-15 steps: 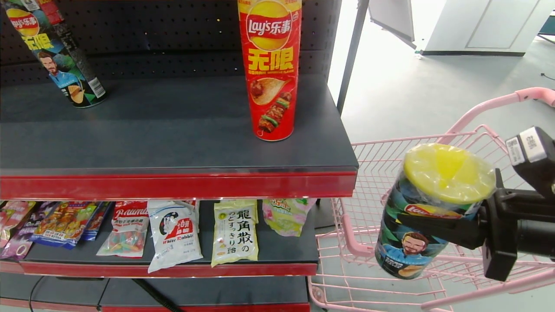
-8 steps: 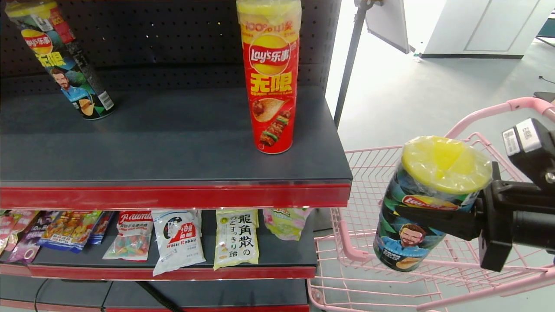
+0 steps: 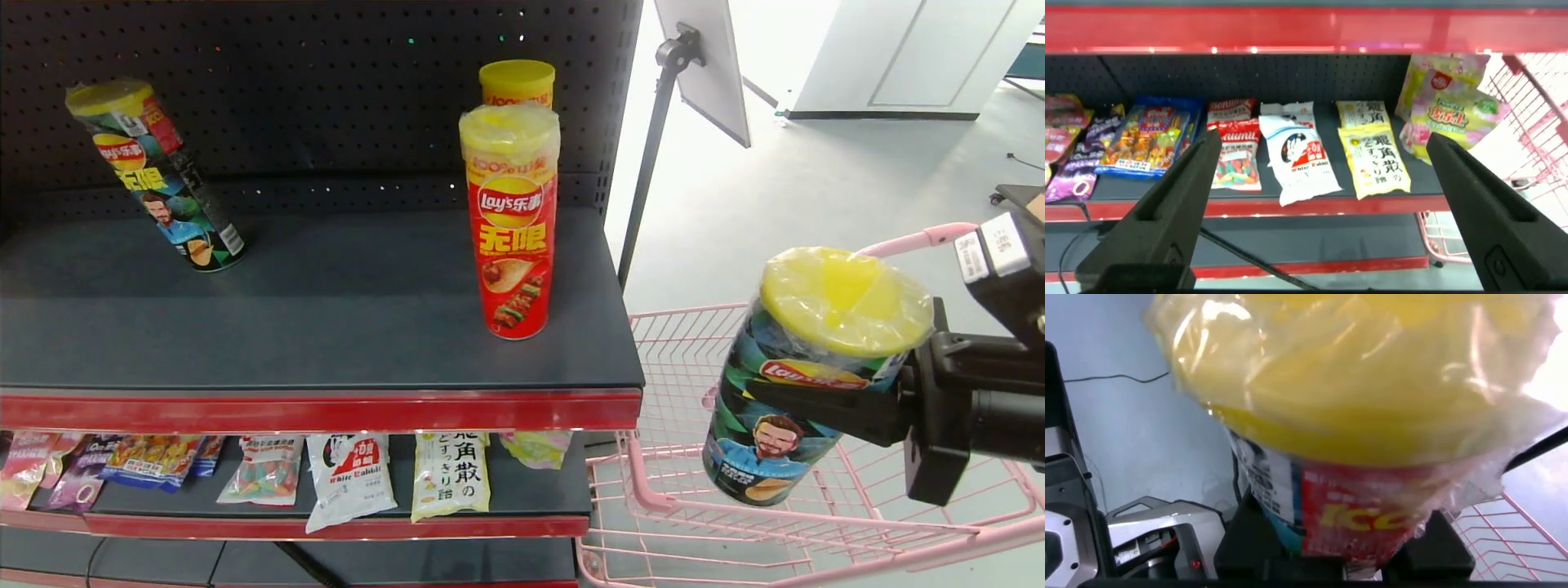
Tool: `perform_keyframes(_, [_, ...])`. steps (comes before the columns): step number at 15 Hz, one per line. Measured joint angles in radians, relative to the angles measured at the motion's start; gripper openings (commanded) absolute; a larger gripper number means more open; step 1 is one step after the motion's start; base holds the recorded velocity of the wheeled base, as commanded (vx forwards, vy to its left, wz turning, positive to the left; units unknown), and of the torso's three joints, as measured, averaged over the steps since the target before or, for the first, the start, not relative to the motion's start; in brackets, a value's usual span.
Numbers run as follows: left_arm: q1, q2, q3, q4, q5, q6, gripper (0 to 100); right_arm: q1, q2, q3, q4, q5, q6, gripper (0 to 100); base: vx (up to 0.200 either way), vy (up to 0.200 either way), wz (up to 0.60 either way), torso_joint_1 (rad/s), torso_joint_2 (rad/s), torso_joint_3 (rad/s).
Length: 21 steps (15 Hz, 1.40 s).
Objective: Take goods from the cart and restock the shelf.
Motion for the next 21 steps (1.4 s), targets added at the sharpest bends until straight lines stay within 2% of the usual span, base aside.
perform_keyframes(9, [0.000, 0.000, 0.000, 0.000, 0.000, 0.000, 100, 0.015, -0.027, -0.042, 0.000, 0.024, -0.022, 0, 0.000, 0.000, 0.00, 0.015, -0.04, -0.020])
perform_keyframes(17, [0.000, 0.000, 0.000, 0.000, -0.001, 0.001, 100, 0.124, -0.032, -0.059, 0.002, -0.002, -0.079, 0, 0.000, 0.000, 0.00, 0.000, 0.00, 0.000])
perform_keyframes(21, [0.000, 0.000, 0.000, 0.000, -0.001, 0.001, 100, 0.188, -0.026, -0.053, 0.003, -0.063, -0.080, 0, 0.000, 0.050, 0.00, 0.001, 0.00, 0.001])
